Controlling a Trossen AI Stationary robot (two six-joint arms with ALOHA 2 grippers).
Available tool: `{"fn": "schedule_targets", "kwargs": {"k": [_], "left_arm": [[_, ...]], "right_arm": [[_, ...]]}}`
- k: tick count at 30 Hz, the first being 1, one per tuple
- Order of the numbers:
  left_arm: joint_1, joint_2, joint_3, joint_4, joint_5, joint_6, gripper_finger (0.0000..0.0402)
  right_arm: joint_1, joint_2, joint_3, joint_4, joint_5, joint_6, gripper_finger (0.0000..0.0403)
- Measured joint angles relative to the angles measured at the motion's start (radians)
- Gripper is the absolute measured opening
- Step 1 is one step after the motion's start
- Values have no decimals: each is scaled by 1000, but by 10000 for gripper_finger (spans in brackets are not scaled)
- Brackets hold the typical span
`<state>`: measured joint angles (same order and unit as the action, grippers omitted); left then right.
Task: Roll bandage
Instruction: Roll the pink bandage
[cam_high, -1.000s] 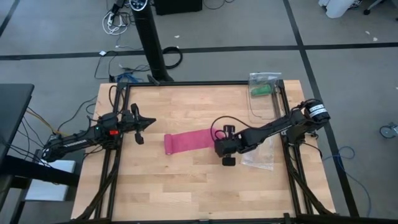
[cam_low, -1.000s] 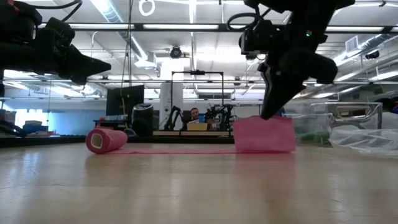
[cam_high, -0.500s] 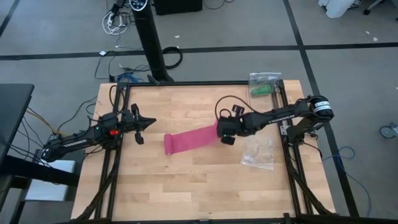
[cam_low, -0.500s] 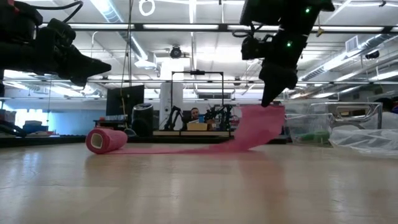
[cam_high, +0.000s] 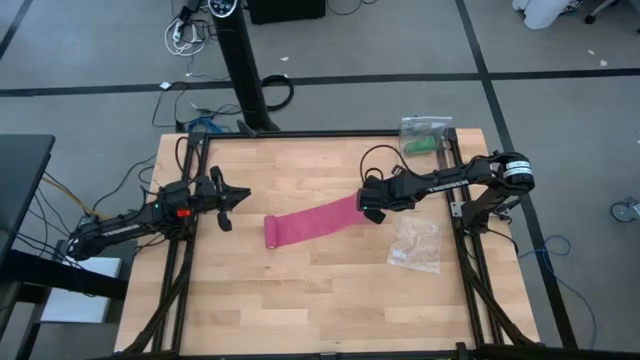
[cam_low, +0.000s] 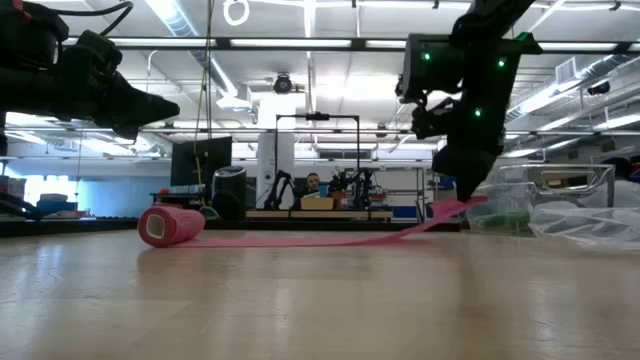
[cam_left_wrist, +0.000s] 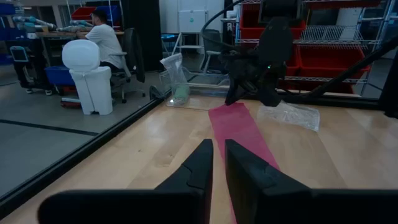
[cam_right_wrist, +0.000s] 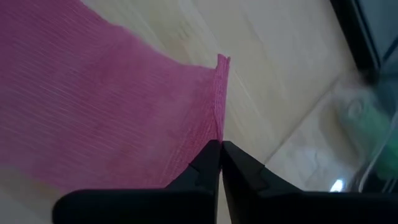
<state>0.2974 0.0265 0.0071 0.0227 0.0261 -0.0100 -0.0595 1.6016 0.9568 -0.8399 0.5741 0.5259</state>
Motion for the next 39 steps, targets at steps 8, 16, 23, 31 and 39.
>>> {"fn": "schedule_targets", "kwargs": {"k": [8, 16, 23, 31, 39], "left_arm": [[0, 0, 0, 0, -23, -29, 73], [0, 0, 0, 6, 75, -92, 88], [-1, 0, 0, 34, 278, -230, 90], [-86, 0, 0, 38, 346, -267, 90], [-235, 58, 0, 31, 255, -390, 90]], "right_arm": [[3, 0, -4, -33, -26, 53, 68], [6, 0, -4, -34, -26, 33, 154], [7, 0, -4, 9, -29, -55, 209], [33, -4, -3, 111, -89, -146, 212], [44, -40, -3, 217, -103, -207, 213]]}}
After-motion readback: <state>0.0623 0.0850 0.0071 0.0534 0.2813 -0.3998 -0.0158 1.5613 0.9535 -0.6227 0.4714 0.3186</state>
